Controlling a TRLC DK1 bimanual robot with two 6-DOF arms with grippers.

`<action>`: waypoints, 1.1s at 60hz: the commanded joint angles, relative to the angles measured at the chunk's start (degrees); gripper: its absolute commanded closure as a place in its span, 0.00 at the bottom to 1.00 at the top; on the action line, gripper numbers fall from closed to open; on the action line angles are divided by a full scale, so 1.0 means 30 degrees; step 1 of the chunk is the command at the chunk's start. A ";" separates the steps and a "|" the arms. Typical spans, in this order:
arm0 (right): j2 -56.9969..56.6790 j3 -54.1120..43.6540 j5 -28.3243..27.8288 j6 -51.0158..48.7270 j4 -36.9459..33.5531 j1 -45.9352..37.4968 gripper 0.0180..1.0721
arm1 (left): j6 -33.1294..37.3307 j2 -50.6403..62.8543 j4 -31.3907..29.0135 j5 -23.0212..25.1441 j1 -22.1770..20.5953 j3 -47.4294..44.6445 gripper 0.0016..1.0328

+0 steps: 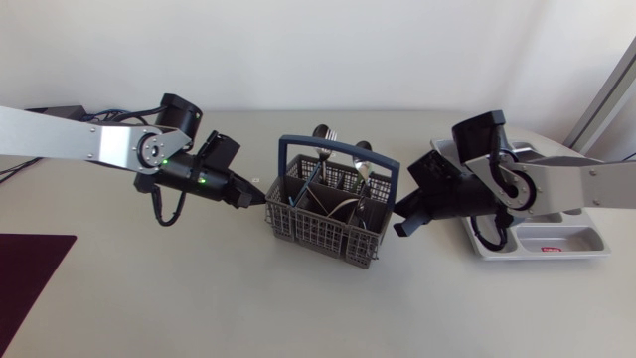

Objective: Sort the cutlery from the basket into the organizer compartments.

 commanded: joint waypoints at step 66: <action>-0.4046 -0.0369 0.2626 0.0325 -0.1413 0.2336 0.51 | 0.1466 -0.3445 0.0721 0.0802 0.1673 -0.3008 0.97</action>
